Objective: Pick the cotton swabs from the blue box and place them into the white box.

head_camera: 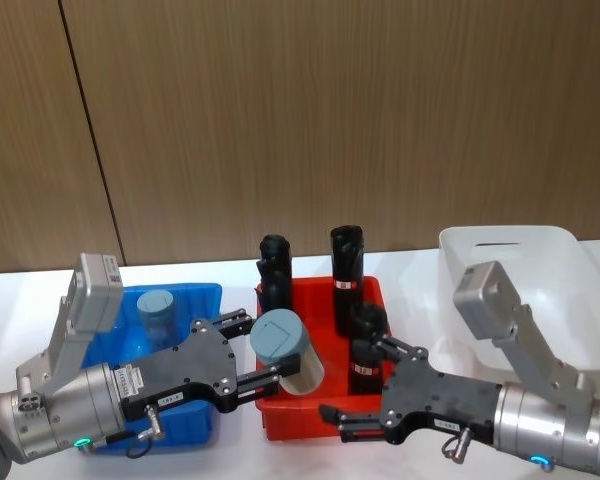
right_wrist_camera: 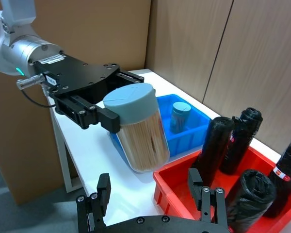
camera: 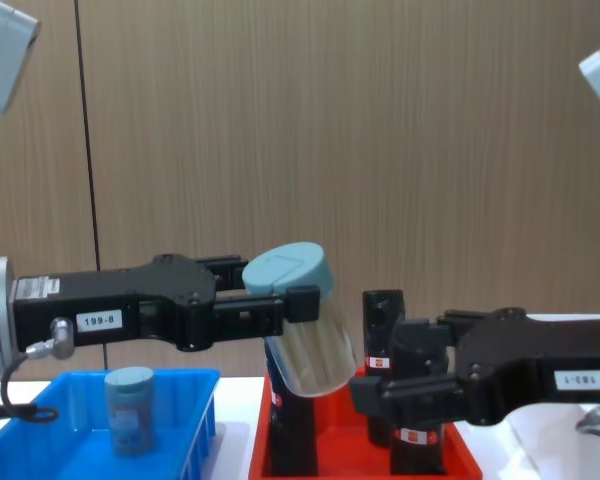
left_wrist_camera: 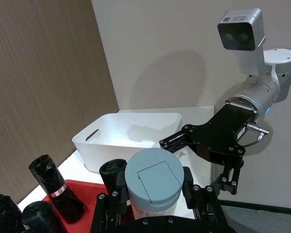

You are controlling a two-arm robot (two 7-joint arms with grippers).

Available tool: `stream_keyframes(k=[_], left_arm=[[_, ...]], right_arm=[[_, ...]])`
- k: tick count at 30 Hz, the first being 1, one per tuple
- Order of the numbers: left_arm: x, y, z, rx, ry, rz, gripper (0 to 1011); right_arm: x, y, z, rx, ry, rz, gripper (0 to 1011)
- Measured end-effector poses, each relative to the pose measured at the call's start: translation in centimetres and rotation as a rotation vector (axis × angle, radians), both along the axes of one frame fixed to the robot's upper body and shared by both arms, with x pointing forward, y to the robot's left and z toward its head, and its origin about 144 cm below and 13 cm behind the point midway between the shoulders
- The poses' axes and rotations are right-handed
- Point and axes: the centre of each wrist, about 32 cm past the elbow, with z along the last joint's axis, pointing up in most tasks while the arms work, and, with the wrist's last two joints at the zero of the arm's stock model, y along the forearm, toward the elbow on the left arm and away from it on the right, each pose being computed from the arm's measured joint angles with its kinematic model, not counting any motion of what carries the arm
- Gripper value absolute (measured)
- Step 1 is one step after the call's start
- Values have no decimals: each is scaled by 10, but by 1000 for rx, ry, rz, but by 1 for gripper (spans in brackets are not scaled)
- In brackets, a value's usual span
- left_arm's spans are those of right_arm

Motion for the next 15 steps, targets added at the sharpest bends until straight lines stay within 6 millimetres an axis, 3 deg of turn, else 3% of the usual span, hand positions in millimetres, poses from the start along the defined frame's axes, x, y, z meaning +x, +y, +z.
stream_keyframes(k=[15], left_arm=[[0,0,0,0,0,0,660]], right_arm=[[7,15,3,-7,-19,51,1002]])
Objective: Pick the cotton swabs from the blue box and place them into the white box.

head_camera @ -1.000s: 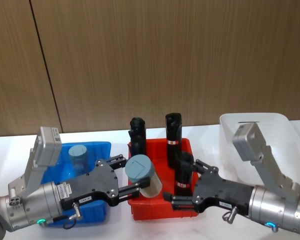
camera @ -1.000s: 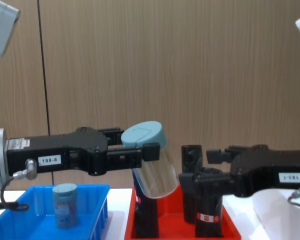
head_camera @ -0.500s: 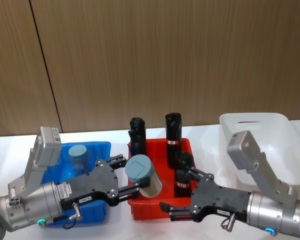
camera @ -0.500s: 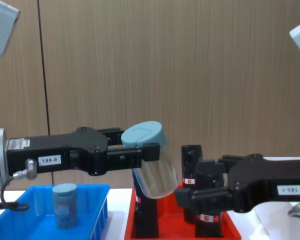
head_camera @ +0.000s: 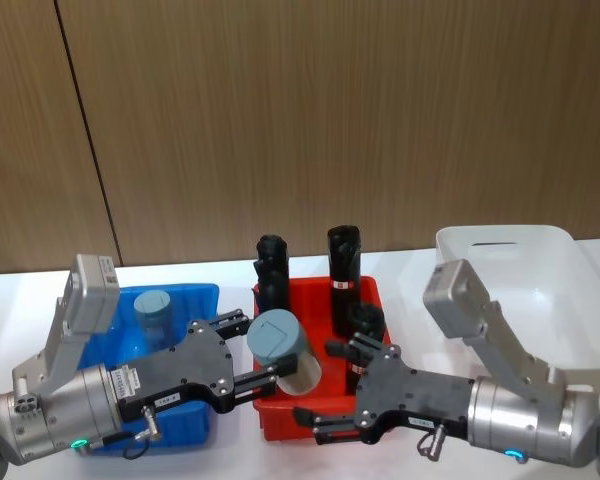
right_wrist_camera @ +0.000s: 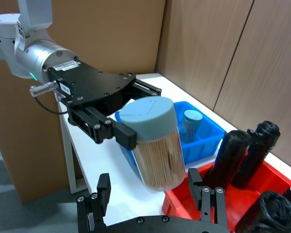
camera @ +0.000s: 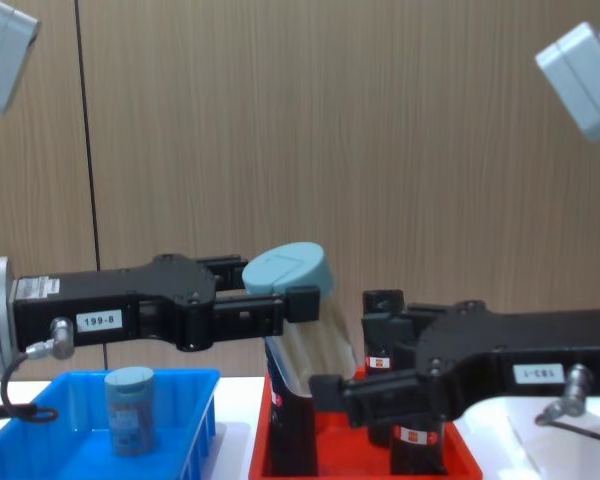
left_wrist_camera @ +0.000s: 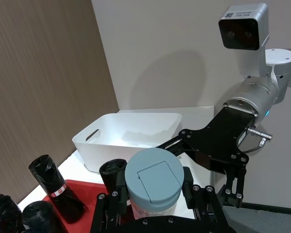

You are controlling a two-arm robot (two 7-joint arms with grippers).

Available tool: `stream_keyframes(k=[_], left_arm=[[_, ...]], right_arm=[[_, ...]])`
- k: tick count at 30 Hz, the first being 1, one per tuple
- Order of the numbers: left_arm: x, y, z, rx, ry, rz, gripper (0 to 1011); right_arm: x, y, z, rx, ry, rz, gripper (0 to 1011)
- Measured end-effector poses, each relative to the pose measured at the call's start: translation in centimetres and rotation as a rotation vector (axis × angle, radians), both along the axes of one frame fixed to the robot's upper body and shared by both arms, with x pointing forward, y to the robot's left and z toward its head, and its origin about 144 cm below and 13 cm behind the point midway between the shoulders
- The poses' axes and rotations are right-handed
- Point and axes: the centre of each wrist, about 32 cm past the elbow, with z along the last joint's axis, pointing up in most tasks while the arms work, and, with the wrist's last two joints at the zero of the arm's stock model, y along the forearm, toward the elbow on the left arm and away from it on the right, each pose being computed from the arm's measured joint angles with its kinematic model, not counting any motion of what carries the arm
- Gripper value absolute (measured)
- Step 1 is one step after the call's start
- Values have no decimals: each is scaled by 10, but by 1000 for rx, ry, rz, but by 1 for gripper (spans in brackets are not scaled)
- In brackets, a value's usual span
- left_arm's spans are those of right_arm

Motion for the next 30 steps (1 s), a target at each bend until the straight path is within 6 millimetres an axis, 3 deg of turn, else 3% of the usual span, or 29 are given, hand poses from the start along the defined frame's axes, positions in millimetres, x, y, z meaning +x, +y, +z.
stream_keyframes(k=[30], left_arm=[[0,0,0,0,0,0,660]], right_arm=[[16,29,2,22,-31,48,1002]])
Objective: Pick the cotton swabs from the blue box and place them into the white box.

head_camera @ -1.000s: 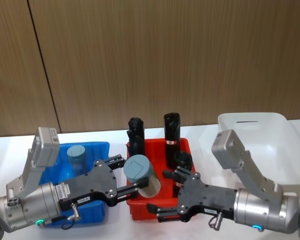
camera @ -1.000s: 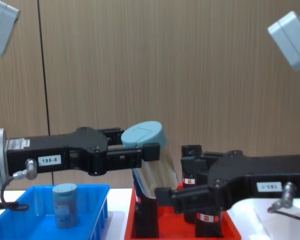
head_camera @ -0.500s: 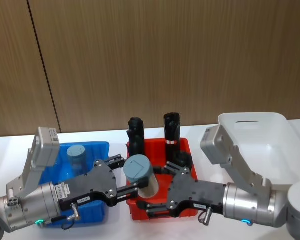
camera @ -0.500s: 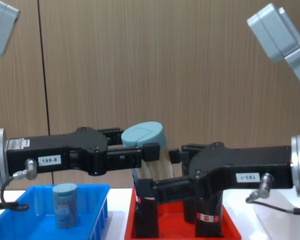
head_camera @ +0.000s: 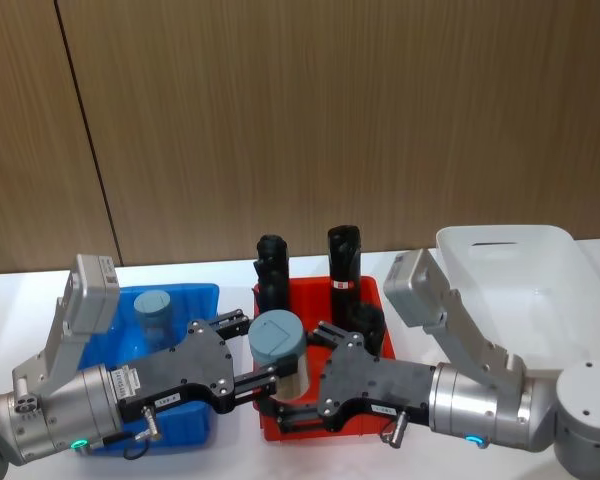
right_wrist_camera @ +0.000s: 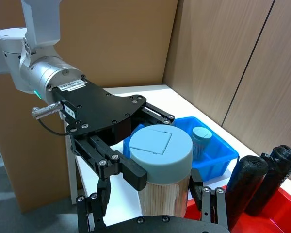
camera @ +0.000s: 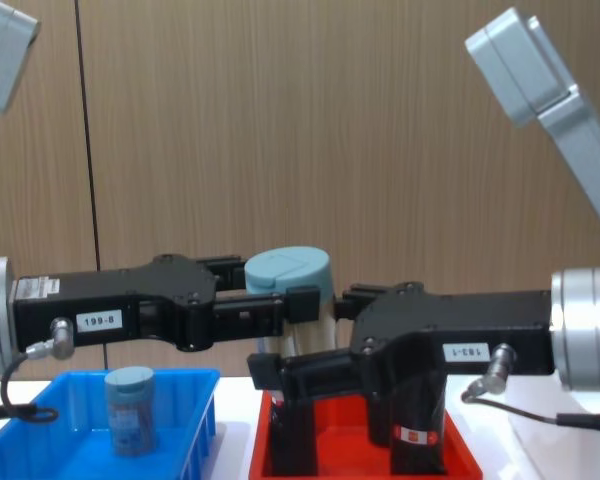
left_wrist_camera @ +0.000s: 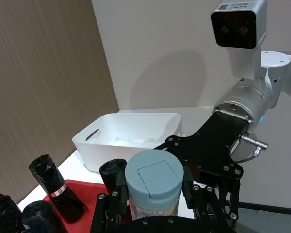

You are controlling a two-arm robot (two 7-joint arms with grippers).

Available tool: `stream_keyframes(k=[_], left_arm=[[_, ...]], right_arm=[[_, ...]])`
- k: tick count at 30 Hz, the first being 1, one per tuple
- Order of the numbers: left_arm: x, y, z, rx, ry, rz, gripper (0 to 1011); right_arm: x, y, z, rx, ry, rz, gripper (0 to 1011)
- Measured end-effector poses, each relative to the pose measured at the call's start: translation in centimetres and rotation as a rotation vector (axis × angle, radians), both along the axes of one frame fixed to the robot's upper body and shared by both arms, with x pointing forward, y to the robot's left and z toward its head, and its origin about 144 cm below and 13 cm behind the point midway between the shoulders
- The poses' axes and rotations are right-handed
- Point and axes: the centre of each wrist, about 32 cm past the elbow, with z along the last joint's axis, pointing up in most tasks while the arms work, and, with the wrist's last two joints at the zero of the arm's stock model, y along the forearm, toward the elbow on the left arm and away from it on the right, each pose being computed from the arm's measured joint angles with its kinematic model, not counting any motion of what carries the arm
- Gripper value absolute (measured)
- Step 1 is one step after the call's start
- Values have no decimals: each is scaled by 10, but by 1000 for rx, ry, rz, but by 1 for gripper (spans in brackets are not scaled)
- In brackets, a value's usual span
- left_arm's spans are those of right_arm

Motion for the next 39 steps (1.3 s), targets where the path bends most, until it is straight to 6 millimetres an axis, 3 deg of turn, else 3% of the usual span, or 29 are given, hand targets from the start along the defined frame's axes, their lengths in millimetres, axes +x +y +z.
stream_keyframes(k=[39], left_arm=[[0,0,0,0,0,0,659]], right_arm=[[2,6,-18,36,-20,-34,1002]])
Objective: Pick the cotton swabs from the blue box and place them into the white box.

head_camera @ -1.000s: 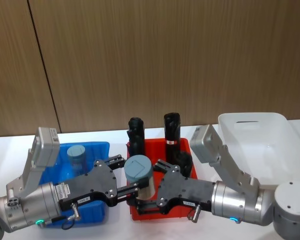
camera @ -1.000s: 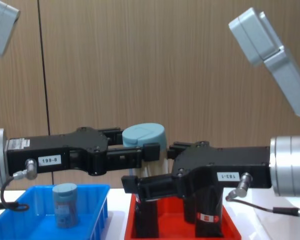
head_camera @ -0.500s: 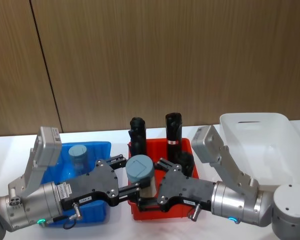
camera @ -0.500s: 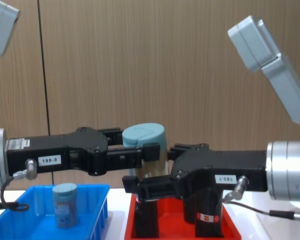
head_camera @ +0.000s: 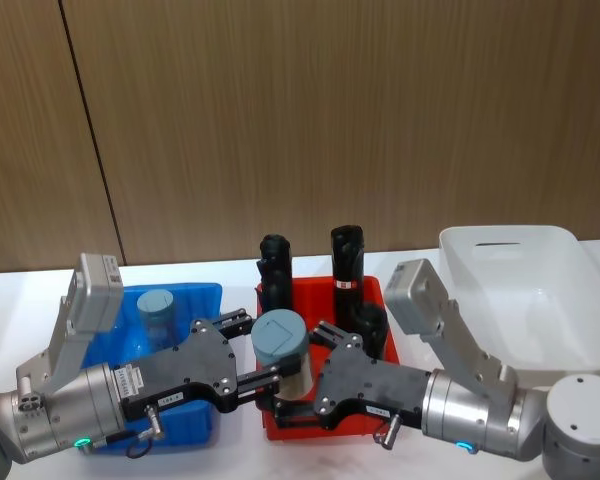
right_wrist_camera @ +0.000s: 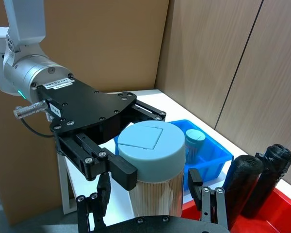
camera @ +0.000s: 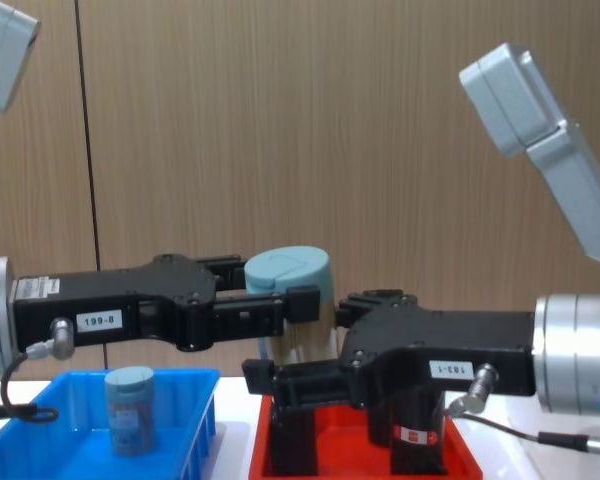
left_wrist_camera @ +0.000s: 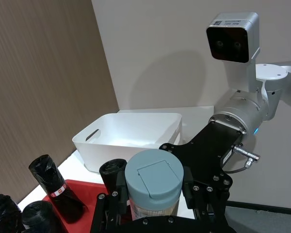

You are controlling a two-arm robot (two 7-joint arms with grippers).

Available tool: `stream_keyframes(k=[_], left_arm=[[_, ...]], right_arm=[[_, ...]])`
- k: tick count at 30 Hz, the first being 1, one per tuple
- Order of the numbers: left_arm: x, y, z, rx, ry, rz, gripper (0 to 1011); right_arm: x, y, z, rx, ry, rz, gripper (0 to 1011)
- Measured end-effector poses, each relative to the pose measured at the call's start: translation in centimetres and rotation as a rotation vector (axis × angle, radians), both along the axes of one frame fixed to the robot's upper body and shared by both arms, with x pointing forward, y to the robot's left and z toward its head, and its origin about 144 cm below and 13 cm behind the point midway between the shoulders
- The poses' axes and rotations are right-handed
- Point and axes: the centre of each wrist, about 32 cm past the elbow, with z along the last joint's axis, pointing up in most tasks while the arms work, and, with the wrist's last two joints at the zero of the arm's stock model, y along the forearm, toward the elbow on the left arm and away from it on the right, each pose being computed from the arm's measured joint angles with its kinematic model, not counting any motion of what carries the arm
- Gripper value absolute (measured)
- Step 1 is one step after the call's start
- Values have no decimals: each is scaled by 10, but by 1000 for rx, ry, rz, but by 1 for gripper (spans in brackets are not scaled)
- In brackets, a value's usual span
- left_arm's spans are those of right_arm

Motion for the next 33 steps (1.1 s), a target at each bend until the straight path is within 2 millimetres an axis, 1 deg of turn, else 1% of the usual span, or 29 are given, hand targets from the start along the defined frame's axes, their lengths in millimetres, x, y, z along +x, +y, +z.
stream_keyframes(k=[3,5,7,9,13,14,15,23,33], left_arm=[[0,0,0,0,0,0,659],[0,0,0,0,0,0,659],[0,0,0,0,0,0,660],[0,0,0,0,0,0,660],[0,0,0,0,0,-1,660],[0,0,0,0,0,-1,660],[0,0,0,0,0,-1,659],[0,0,0,-1,0,-2,659],[0,0,0,-3,-2,-3,660]], right_arm=[[-1,0,-1,7,-3,1,1001],[-1,-1,-2,10,-6,1,980],[-2,-1,-2,14,-8,1,927],[-2,-1,-3,19,-12,1,897],[-3,-1,-3,25,-16,-1,794],[-3,-1,-3,28,-17,0,746],[-3,-1,-3,30,-18,0,732],[-4,-3,-5,53,-24,3,671],[-4,-4,-5,70,-28,6,647]])
